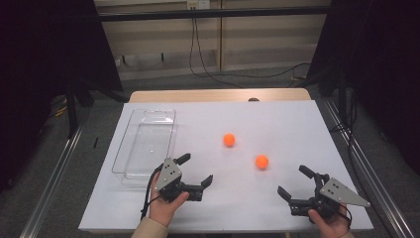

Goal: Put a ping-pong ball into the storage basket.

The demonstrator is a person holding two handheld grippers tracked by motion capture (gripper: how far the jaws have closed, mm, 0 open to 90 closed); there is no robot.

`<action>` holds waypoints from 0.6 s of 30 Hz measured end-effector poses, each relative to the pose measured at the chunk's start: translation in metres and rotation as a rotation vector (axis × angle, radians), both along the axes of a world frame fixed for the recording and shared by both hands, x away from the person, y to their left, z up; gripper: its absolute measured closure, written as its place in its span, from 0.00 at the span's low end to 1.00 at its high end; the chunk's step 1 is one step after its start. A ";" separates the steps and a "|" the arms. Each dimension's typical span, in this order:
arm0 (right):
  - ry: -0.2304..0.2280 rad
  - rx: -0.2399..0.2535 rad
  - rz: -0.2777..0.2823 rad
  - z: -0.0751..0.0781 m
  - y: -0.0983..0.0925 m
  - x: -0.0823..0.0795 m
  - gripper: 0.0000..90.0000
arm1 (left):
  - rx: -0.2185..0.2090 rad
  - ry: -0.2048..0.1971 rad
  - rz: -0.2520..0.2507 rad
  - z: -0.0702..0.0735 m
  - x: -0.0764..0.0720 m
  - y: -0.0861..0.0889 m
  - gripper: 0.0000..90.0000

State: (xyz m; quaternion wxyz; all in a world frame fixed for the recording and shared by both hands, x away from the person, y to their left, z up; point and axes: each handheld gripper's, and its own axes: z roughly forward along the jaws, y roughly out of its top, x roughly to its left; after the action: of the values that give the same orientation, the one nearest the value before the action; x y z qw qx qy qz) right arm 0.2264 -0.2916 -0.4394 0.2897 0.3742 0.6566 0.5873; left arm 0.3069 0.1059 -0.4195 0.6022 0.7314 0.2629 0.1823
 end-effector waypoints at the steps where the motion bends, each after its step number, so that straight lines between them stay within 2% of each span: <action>1: -0.001 -0.002 0.001 0.000 0.000 0.000 0.01 | 0.000 0.000 0.000 0.000 0.000 0.000 0.02; 7: 0.000 -0.001 0.002 0.000 0.000 0.000 0.01 | 0.012 0.008 -0.008 -0.001 0.003 -0.007 0.02; 15: 0.004 0.000 0.003 0.000 0.000 0.000 0.01 | 0.004 0.022 -0.007 -0.002 0.005 -0.012 0.02; 18: 0.004 0.001 0.003 0.000 -0.001 0.000 0.01 | 0.020 0.025 -0.016 -0.003 0.006 -0.015 0.02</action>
State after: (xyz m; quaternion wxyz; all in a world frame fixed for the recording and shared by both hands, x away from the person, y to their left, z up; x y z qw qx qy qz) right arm 0.2268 -0.2921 -0.4396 0.2875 0.3742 0.6575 0.5874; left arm 0.3132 0.0905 -0.4227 0.5931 0.7416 0.2628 0.1708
